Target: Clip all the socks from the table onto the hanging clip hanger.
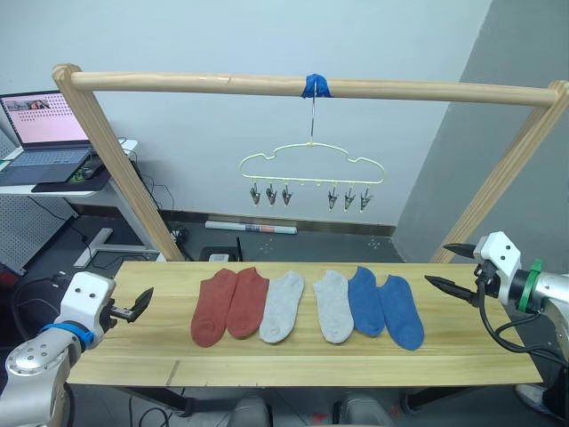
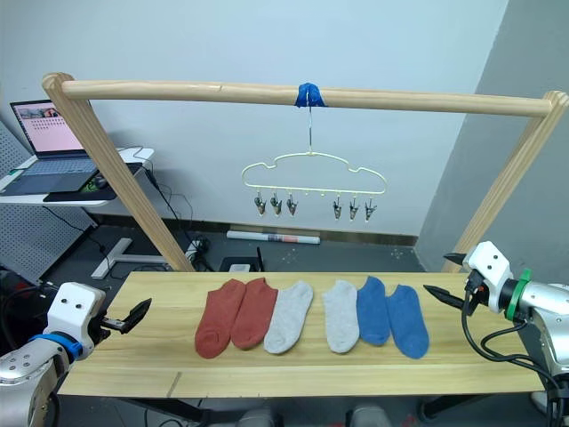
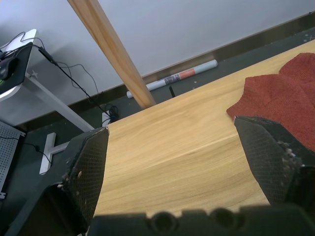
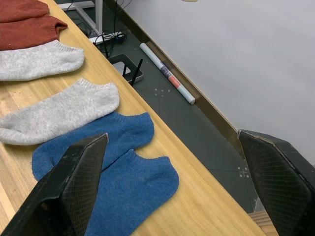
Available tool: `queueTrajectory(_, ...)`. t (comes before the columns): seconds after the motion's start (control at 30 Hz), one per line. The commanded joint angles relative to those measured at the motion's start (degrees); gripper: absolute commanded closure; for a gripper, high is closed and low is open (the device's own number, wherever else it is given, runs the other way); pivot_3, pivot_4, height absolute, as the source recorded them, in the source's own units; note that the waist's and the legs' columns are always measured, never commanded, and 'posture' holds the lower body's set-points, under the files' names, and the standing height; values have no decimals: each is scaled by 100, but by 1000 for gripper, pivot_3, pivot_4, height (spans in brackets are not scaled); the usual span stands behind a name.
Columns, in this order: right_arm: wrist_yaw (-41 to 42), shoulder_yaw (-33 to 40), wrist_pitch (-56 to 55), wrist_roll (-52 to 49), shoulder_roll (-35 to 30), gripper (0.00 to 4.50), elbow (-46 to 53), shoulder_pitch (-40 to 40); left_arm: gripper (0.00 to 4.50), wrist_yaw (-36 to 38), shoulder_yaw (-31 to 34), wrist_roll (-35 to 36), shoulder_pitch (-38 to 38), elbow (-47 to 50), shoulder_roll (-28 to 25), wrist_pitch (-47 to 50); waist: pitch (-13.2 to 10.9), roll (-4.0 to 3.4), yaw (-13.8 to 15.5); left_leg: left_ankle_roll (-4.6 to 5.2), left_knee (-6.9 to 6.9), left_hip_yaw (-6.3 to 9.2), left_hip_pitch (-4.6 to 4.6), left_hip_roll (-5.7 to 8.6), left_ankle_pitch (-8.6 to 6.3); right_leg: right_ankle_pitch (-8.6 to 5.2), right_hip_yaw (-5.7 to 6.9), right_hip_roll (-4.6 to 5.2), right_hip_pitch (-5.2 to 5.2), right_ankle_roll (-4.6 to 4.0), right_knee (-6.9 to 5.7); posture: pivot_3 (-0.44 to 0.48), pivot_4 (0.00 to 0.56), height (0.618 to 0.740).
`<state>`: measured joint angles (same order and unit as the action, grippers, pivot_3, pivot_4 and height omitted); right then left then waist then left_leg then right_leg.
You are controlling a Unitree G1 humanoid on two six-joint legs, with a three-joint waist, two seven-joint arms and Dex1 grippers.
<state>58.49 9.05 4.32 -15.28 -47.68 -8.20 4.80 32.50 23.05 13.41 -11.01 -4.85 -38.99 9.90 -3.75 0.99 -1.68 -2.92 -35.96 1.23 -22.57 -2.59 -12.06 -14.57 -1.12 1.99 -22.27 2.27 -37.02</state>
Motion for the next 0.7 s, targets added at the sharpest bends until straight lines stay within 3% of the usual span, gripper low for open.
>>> queueTrajectory(0.03, -48, 221, 1, -121, -33, 66, 227, 8, 0, 57, 175, 91, 81, 100, -79, -62, 0, 0, 0, 0, 0, 0, 0, 0, 0, 0, 0, 0, 0, 0, 0, -6, 16, 740)
queueTrajectory(0.4, -131, 346, 13, -125, 7, 66, 458, -197, 0, 359, 402, 429, -17, 402, 33, -553, -9, 2, -2, 0, 0, -1, 1, -1, 0, 0, -2, 0, 0, 0, 0, -24, 44, 740)
queueTrajectory(0.7, -352, 482, 330, -377, 166, 66, 1211, -454, 0, -253, -118, 457, 484, 1282, 679, -253, -119, -10, 0, 0, -3, -2, 0, -2, 0, 0, -5, 1, 2, 0, -1, -74, 105, 740)
